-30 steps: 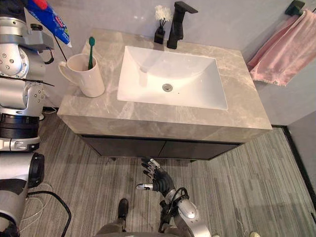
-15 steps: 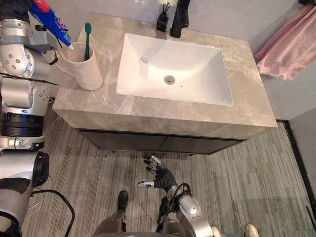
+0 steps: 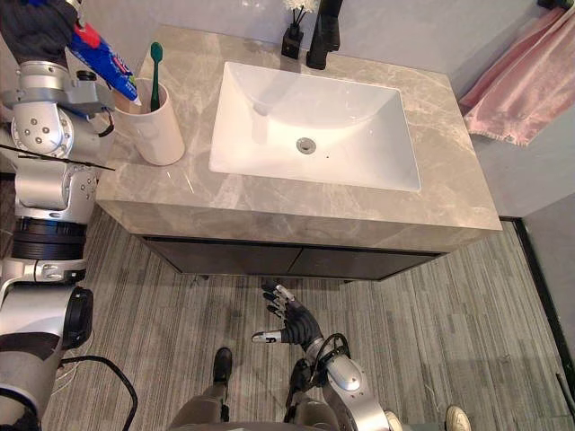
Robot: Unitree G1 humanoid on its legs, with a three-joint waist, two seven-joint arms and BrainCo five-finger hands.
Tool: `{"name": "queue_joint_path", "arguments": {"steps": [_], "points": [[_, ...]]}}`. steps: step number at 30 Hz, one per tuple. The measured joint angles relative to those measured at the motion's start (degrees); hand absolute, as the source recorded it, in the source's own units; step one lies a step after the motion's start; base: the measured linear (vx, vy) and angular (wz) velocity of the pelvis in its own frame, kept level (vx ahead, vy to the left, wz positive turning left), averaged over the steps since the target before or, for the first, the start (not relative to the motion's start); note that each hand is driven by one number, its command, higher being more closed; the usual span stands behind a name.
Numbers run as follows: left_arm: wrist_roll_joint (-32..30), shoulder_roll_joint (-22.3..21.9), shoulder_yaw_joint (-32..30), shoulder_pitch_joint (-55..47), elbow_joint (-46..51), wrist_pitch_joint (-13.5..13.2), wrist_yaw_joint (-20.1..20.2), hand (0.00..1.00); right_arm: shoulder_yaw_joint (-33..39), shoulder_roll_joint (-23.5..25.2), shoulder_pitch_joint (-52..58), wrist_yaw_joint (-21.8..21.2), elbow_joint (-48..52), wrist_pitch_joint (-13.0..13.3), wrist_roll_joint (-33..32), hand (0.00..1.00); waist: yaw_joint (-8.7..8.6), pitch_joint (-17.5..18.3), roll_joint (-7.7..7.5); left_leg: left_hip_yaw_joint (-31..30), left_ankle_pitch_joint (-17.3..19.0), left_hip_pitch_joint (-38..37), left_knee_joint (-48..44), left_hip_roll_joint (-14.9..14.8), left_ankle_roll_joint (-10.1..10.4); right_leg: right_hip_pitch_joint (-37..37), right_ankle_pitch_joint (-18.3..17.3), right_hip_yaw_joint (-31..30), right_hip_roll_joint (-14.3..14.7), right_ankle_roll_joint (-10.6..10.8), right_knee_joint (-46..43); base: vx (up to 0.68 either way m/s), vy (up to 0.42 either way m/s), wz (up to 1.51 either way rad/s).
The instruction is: Organize washtable
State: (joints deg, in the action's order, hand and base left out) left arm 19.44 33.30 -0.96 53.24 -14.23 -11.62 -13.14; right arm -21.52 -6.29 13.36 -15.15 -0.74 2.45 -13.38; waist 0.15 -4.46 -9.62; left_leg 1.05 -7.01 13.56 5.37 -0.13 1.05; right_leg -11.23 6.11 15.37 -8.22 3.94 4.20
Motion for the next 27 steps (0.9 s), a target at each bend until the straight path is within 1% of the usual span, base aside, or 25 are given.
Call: {"name": "queue_joint_path", "arguments": {"steps": [5, 11, 15, 19, 21, 27], "points": [[0.0, -0.09, -0.68, -0.58, 0.07, -0.22, 0.61, 1.0, -0.27, -0.94, -0.01, -0.02, 0.0, 0.0, 0.0, 0.0, -0.08, -0.11, 0.11, 0.01, 0.0, -0.01, 0.0, -0.02, 0.0, 0.0, 0.0, -0.01, -0.04, 0.0, -0.04, 0.0, 0.0, 0.0], [-0.01, -0.41, -1.87, -1.02, 0.07, -0.73, 0.59, 1.0, -0.26, -1.0, -0.02, -0.02, 0.0, 0.0, 0.0, 0.0, -0.12, -1.3, 0.09, 0.07, 0.0, -0.12, 0.0, -0.13, 0.0, 0.02, 0.0, -0.07, -0.03, 0.0, -0.16, 0.0, 0.0, 0.0], [-0.01, -0.41, -1.84, -2.18, 0.07, -0.67, 0.65, 1.0, -0.27, -1.0, -0.05, -0.02, 0.0, 0.0, 0.0, 0.0, -0.29, -1.39, 0.12, 0.28, 0.0, -0.19, 0.0, -0.15, 0.0, 0.0, 0.01, -0.28, -0.06, 0.01, -0.14, 0.0, 0.0, -0.01], [-0.43, -0.64, -1.69, -5.37, -1.06, 0.81, 0.73, 1.0, -0.38, -1.0, 0.0, -0.04, 0.0, 0.0, -0.01, 0.0, -0.82, -1.43, 0.17, 0.32, 0.01, -0.19, 0.0, -0.14, 0.01, -0.01, 0.01, -0.31, -0.02, 0.01, -0.09, 0.0, 0.0, 0.0], [-0.43, -1.53, -1.64, -5.79, -2.13, 2.31, 0.72, 1.0, -0.46, -1.0, 0.04, -0.08, 0.0, 0.0, -0.01, 0.0, -0.85, -1.45, 0.19, 0.31, 0.01, -0.19, 0.0, -0.14, 0.01, -0.01, 0.01, -0.3, -0.02, 0.01, -0.08, 0.0, 0.0, 0.0], [-0.55, -1.58, -1.36, -5.78, -1.97, 2.35, 0.86, 1.0, -1.33, -1.01, 0.1, -0.09, 0.0, 0.0, -0.01, 0.0, -0.82, -1.51, 0.27, 0.29, 0.01, -0.19, 0.0, -0.37, 0.01, 0.02, 0.01, -0.27, 0.02, 0.01, -0.08, 0.0, 0.0, 0.0]]}}
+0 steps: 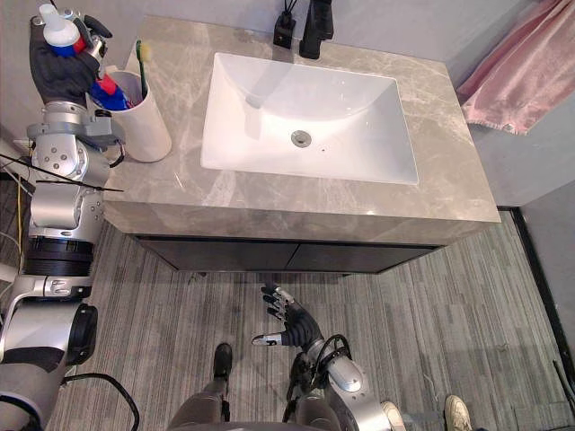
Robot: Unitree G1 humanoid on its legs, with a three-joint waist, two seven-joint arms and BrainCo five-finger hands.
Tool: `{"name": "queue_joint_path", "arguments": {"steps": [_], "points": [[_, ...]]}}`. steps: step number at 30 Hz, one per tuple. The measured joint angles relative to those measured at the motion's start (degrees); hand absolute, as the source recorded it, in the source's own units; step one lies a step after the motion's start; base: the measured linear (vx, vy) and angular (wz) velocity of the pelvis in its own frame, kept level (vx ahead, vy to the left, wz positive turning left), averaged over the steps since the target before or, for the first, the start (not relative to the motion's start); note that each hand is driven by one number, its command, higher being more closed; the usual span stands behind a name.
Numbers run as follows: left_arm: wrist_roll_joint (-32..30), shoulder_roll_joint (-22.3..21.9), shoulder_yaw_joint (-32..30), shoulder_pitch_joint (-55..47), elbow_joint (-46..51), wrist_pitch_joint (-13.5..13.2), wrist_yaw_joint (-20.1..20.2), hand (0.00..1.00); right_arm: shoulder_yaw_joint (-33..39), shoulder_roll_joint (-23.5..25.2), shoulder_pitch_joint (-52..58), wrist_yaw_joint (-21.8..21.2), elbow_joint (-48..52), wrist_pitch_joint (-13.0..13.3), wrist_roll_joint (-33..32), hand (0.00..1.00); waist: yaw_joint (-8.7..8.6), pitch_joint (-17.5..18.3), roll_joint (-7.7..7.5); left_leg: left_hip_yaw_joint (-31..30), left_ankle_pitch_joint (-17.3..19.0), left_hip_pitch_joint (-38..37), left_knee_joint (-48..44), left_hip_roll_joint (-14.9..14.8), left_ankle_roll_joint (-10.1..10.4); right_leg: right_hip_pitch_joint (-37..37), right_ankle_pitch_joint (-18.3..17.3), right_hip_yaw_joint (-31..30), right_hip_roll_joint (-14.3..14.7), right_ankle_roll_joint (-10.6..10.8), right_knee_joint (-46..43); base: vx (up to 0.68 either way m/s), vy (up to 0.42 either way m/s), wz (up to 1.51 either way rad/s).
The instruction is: Organize washtable
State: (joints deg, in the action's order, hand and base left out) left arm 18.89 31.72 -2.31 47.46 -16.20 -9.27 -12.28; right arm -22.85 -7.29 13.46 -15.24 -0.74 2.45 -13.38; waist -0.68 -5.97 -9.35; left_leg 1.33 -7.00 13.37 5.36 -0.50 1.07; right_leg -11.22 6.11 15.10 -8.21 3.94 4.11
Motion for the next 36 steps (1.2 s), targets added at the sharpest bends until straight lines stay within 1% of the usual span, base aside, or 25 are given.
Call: {"name": "queue_joint_path", "arguments": {"steps": [5, 6, 13, 16, 18, 20, 24, 30, 34, 35, 36], "points": [[-0.58, 0.0, 0.0, 0.0, 0.74, 0.0, 0.93, 1.0, -0.14, 0.01, 0.15, -0.04, 0.0, 0.0, 0.0, 0.0, 0.07, -0.02, 0.03, -0.11, -0.01, -0.13, 0.0, 0.0, 0.0, 0.19, 0.0, 0.12, 0.0, 0.0, 0.0, 0.0, 0.0, 0.0], [-0.59, 0.0, 0.0, 0.0, 0.87, 0.0, 0.96, 0.0, -0.14, 0.01, 0.15, -0.04, 0.0, 0.0, 0.0, 0.0, 0.08, -0.04, 0.06, -0.13, -0.01, -0.16, 0.0, 0.0, 0.0, 0.23, 0.0, 0.15, 0.0, 0.0, 0.0, 0.0, 0.0, 0.0], [-0.58, 0.42, 0.48, 0.01, 1.01, -0.02, 1.1, 0.0, -0.16, 0.0, 0.03, -0.06, -0.44, 0.0, -0.01, 0.0, 0.45, -0.56, 0.81, -0.39, 0.0, -0.81, 0.0, 0.0, 0.01, 1.03, -0.03, 0.43, 0.01, 0.0, 0.03, 0.0, 0.0, 0.01], [-0.41, 1.0, 1.86, 0.22, 1.01, -0.02, 2.86, 0.0, -0.2, -0.02, -0.03, -0.06, -1.27, -0.05, -0.01, 0.0, 1.01, -0.7, 1.02, -0.39, 0.0, -0.83, 0.0, -0.02, 0.01, 1.03, -0.03, 0.43, 0.03, 0.0, 0.01, 0.0, 0.0, 0.0], [0.31, 3.01, 4.04, 0.82, 0.99, -0.01, 4.65, 0.0, -0.3, -0.02, -0.23, -0.07, -1.27, -0.06, -0.03, 0.0, 1.4, -0.71, 1.07, -0.4, -0.01, -0.86, 0.0, -0.02, 0.01, 1.05, -0.02, 0.44, 0.03, 0.0, 0.0, 0.0, 0.0, 0.0], [0.84, 4.72, 5.18, 1.85, 0.97, -0.02, 5.83, 0.0, -0.64, -0.02, -0.58, -0.07, -1.32, -0.06, -0.03, 0.0, 1.43, -0.71, 1.07, -0.43, -0.02, -0.89, 0.0, 0.03, 0.01, 1.11, -0.02, 0.47, 0.0, 0.0, 0.0, 0.0, 0.0, 0.0], [2.36, 7.66, 6.68, 4.22, 0.85, -0.05, 7.2, 0.0, -0.83, 0.0, -0.94, -0.1, -2.06, -0.05, -0.03, 0.0, 1.49, -0.68, 1.12, -0.46, -0.04, -1.32, -0.01, 0.46, 0.0, 1.6, -0.03, 0.48, -0.07, 0.01, 0.03, 0.02, 0.025, 0.01], [5.01, 12.0, 6.8, 8.12, -0.1, -0.49, 7.37, 0.0, -1.53, -0.01, -1.3, -0.55, -2.95, -0.06, -0.05, 0.0, 1.6, -0.61, 1.55, -0.69, -0.06, -1.72, -0.01, 0.48, 0.03, 2.1, -0.04, 0.68, -0.06, 0.02, 0.09, 0.0, 0.003, 0.01], [6.41, 14.67, 6.53, 8.97, 1.44, -1.73, 7.1, 0.0, -1.7, -0.03, -1.21, -1.31, -2.95, -0.05, -0.05, 0.0, 1.87, -0.36, 2.59, -1.1, -0.06, -2.27, 0.0, 0.5, 0.03, 2.91, -0.05, 1.08, -0.14, 0.02, 0.17, 0.02, 0.019, 0.05], [6.89, 15.15, 5.92, 8.94, 3.38, -2.28, 6.88, 1.0, -1.63, -0.01, -1.14, -1.32, -2.94, -0.04, -0.05, 0.0, 2.18, -0.23, 2.86, -1.12, -0.07, -2.38, 0.0, 0.58, 0.02, 3.06, -0.07, 1.24, -0.14, 0.0, 0.15, 0.0, 0.0, 0.0], [7.04, 15.55, 5.26, 8.65, 5.24, -2.35, 6.83, 1.0, -1.3, 0.0, -1.17, -1.35, -2.93, -0.04, -0.04, 0.0, 2.36, -0.26, 2.97, -1.07, -0.09, -2.47, -0.01, 0.64, -0.01, 3.09, -0.11, 1.63, -0.16, -0.06, 0.05, 0.0, 0.0, 0.0]]}}
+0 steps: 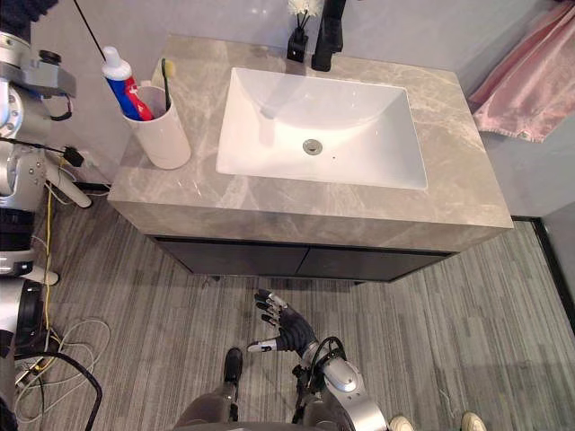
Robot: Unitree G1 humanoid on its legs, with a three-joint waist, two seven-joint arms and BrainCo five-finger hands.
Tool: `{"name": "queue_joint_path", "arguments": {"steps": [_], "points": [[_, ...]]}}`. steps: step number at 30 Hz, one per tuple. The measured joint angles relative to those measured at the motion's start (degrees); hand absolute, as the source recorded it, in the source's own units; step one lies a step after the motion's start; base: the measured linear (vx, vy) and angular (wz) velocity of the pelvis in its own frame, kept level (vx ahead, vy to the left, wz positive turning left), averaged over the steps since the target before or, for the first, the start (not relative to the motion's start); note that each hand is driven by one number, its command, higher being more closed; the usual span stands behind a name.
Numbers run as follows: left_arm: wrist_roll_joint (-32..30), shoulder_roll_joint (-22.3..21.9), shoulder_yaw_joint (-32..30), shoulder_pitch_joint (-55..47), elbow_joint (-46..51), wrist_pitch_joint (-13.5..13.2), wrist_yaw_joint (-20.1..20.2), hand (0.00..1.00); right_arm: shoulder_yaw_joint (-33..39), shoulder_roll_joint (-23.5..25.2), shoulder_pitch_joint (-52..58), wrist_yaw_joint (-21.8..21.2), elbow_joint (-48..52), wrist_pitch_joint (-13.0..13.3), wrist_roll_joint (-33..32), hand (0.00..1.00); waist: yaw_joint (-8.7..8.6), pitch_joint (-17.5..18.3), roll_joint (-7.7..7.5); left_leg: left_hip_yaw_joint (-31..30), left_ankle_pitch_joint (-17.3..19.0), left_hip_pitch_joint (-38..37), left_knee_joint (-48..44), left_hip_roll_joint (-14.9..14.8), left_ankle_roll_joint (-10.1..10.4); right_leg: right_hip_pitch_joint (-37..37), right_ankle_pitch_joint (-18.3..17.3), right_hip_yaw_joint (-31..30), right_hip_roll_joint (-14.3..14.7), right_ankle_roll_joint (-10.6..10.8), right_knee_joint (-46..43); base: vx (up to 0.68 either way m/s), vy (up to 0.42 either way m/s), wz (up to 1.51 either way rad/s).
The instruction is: Organize washtable
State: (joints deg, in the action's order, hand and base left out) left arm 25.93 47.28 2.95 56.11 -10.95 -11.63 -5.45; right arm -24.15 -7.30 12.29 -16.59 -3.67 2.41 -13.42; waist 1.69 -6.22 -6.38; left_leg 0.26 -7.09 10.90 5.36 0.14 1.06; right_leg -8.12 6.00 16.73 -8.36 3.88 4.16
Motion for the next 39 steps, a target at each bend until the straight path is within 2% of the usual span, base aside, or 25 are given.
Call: {"name": "queue_joint_path", "arguments": {"steps": [1, 4, 6, 9, 12, 14, 15, 17, 20, 28, 31, 33, 37, 39], "points": [[0.01, 0.5, -1.39, -0.71, 3.36, -0.23, -0.04, 1.0, 0.1, 0.02, 0.12, -0.02, 0.01, 0.01, 0.0, 0.0, 0.29, 0.03, 0.18, 0.05, -0.02, -0.15, 0.0, -0.01, -0.03, 0.12, -0.05, 0.06, 0.0, -0.06, -0.08, 0.0, 0.0, 0.0], [-0.04, 2.43, -7.96, -7.5, 14.99, -3.22, -0.06, 1.0, 1.64, 0.0, 1.19, -0.27, 0.17, 0.01, 0.06, 0.0, 0.88, 0.69, 1.66, -0.11, 0.04, -1.08, 0.02, -0.01, -0.01, 0.96, -0.99, 0.62, -0.21, -0.08, -0.86, 0.03, 0.018, 0.09], [-0.07, 3.58, -14.82, -18.61, 22.85, -4.66, 0.56, 1.0, 3.65, 0.04, 2.43, -0.94, 0.9, 0.3, 0.66, 0.0, 1.79, 1.81, 3.46, -0.03, 0.08, -1.33, 0.05, -0.05, -0.01, 0.99, -1.79, 0.94, -0.42, -0.23, -1.63, 0.03, 0.016, 0.06], [-0.48, 3.46, -21.86, -33.87, 30.04, -5.13, 2.82, 1.0, 5.45, 0.08, 3.54, -1.14, 0.78, 0.58, 1.31, 0.0, 2.62, 3.04, 4.69, -0.14, 0.28, -1.37, 0.12, -0.09, 0.27, 1.05, -2.33, 1.48, -0.41, -0.27, -1.98, 0.01, 0.013, 0.08], [-1.88, 0.38, -25.75, -47.01, 33.44, -4.83, 5.57, 1.0, 6.92, 0.18, 4.46, -1.2, 0.57, 0.87, 2.55, 0.0, 2.85, 4.22, 4.8, -0.8, 0.32, -1.37, 0.37, -0.18, 0.33, 1.02, -2.76, 2.09, -0.36, -0.07, -1.99, -0.01, 0.002, 0.09], [-2.1, -5.16, -25.87, -55.03, 35.51, -4.05, 7.91, 1.0, 8.08, 0.45, 5.0, -1.19, -0.26, 1.01, 2.81, 0.0, 3.78, 4.86, 4.47, -0.94, 0.32, -1.37, 0.43, -0.24, 0.34, 1.03, -2.83, 2.14, -0.41, -0.01, -2.04, -0.01, 0.005, 0.03], [-2.3, -6.67, -25.79, -56.8, 36.09, -3.74, 8.32, 1.0, 8.09, 0.48, 5.0, -1.19, -0.57, 1.02, 2.82, 0.0, 3.78, 4.92, 4.38, -0.99, 0.31, -1.37, 0.43, -0.24, 0.35, 1.02, -2.83, 2.17, -0.43, -0.02, -2.05, 0.0, 0.0, 0.0], [-3.16, -12.36, -24.93, -62.84, 37.43, -2.25, 10.42, 1.0, 8.12, 1.07, 4.98, -1.19, -1.23, 1.02, 2.82, 0.0, 3.78, 5.19, 3.99, -1.17, 0.29, -1.37, 0.43, -0.23, 0.35, 1.02, -2.81, 2.24, -0.54, -0.03, -2.14, 0.0, 0.007, 0.02], [-4.19, -15.08, -22.61, -66.51, 37.54, -0.64, 12.32, 1.0, 8.3, 1.34, 4.95, -1.22, -2.57, 1.02, 2.83, 0.0, 3.81, 5.76, 3.2, -1.28, 0.28, -1.38, 0.42, -0.17, 0.34, 1.03, -2.8, 2.34, -0.67, -0.04, -2.32, 0.0, 0.0, 0.0], [-6.28, -17.3, -19.21, -67.75, 36.79, 1.6, 15.37, 1.0, 9.18, -0.54, 4.95, -1.44, -2.62, 0.83, 2.82, 0.0, 3.61, 6.19, 2.54, -1.18, 0.28, -1.4, 0.44, -0.14, 0.33, 0.86, -2.81, 2.11, -0.76, -0.01, -2.55, 0.0, 0.001, 0.0], [-7.21, -17.42, -18.12, -67.28, 33.48, 2.41, 15.52, 1.0, 11.33, -1.5, 4.56, -1.9, -2.6, 0.68, 2.8, 0.0, 3.54, 6.08, 2.33, -0.83, 0.28, -1.15, 0.43, -0.35, 0.34, 0.53, -2.84, 1.94, -0.66, 0.04, -2.33, 0.01, 0.003, -0.03], [-8.15, -17.41, -18.1, -66.46, 31.84, 2.68, 15.46, 1.0, 12.47, -2.04, 4.27, -1.87, -2.38, 0.38, 2.79, 0.0, 3.56, 5.87, 1.87, -0.61, 0.28, -0.65, 0.41, -0.52, 0.34, -0.01, -2.85, 1.76, -0.57, 0.07, -2.32, 0.02, 0.001, -0.06], [-9.88, -16.92, -17.09, -62.6, 28.51, 3.79, 15.38, 1.0, 13.15, -2.18, 3.8, -1.62, -1.55, -0.51, 2.7, 0.0, 3.47, 4.89, -0.22, 0.17, 0.28, -0.5, 0.07, -1.01, 0.33, -0.32, -2.42, 1.06, 0.11, 0.18, -2.31, 0.06, -0.01, -0.08], [-10.75, -16.67, -16.73, -61.66, 27.54, 4.02, 15.4, 1.0, 13.18, -2.16, 3.65, -1.62, -1.51, -0.54, 2.7, 0.0, 3.42, 4.7, -0.6, 0.43, 0.28, -0.51, 0.06, -1.07, 0.33, -0.32, -2.31, 0.65, 0.19, 0.21, -2.31, 0.06, -0.005, -0.12]]}}
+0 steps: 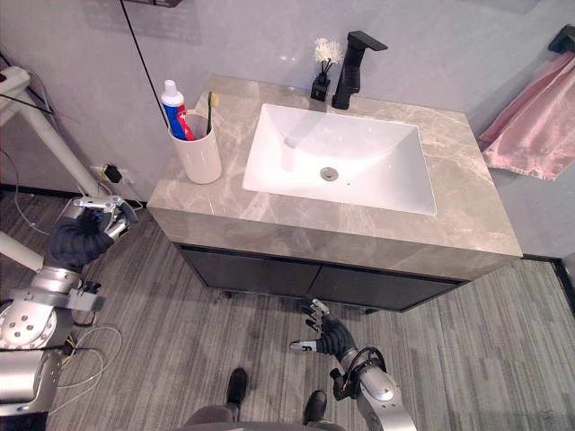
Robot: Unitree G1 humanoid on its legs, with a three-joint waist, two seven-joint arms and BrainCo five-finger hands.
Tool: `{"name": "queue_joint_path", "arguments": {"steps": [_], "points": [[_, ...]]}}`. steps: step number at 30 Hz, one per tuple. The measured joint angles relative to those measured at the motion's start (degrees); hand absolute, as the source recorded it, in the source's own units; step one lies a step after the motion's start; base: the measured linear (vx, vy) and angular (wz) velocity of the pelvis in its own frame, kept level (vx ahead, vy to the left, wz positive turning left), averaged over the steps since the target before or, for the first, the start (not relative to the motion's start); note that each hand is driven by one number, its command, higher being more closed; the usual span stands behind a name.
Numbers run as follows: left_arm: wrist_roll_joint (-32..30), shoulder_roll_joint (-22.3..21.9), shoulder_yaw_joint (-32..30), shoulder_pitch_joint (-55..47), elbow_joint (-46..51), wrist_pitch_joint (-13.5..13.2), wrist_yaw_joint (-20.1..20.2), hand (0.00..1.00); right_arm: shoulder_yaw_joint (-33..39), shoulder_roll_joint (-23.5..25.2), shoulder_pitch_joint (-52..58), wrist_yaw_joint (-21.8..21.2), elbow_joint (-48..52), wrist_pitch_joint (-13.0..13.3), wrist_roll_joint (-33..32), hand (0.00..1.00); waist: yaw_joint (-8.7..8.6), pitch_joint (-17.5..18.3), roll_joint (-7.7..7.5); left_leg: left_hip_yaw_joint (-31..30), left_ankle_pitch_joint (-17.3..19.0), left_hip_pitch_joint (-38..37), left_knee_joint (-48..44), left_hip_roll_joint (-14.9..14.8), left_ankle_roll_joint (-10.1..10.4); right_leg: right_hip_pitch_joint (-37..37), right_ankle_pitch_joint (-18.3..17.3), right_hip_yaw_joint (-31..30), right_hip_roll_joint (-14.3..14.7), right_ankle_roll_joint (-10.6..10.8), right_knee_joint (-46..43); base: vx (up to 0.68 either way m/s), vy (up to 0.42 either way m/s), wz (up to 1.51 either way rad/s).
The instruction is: Organize washtable
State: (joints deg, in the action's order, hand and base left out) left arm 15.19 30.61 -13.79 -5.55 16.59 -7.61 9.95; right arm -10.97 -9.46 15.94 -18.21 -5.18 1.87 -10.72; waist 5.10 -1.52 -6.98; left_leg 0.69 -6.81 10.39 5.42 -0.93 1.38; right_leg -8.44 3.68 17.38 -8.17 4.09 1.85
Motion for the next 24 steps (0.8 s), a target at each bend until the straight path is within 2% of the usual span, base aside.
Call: {"name": "queue_joint_path", "arguments": {"steps": [4, 15, 24], "points": [[-0.31, 0.55, 0.26, 3.14, -2.32, 0.44, -0.03, 1.0, 1.25, 0.03, -0.95, -0.02, 0.4, -0.01, -0.01, 0.0, -1.13, -0.98, -0.37, 0.72, 0.05, 0.07, 0.0, -0.04, 0.0, -0.4, 0.09, -0.58, 0.01, -0.02, -0.05, 0.03, 0.008, -0.09], [-2.47, 1.82, 0.96, 10.34, -9.7, 1.09, -0.28, 1.0, 1.88, 0.02, -0.72, -0.09, 1.96, -0.47, 0.0, 0.0, -1.36, -2.66, -0.69, 1.24, 0.39, -0.09, -0.01, 0.02, -0.24, -0.93, 0.26, -1.77, 0.06, -0.18, -0.23, 0.02, 0.009, -0.05], [-3.68, 4.03, 3.05, 15.98, -14.14, 1.35, -1.46, 1.0, 1.77, 0.05, -0.81, -0.58, 2.04, -0.49, 0.01, 0.0, -1.5, -3.99, -1.81, 2.53, 0.55, 0.0, -0.02, 0.05, -0.22, -1.82, 0.46, -2.89, 0.13, -0.44, -0.63, 0.01, 0.01, -0.06]]}}
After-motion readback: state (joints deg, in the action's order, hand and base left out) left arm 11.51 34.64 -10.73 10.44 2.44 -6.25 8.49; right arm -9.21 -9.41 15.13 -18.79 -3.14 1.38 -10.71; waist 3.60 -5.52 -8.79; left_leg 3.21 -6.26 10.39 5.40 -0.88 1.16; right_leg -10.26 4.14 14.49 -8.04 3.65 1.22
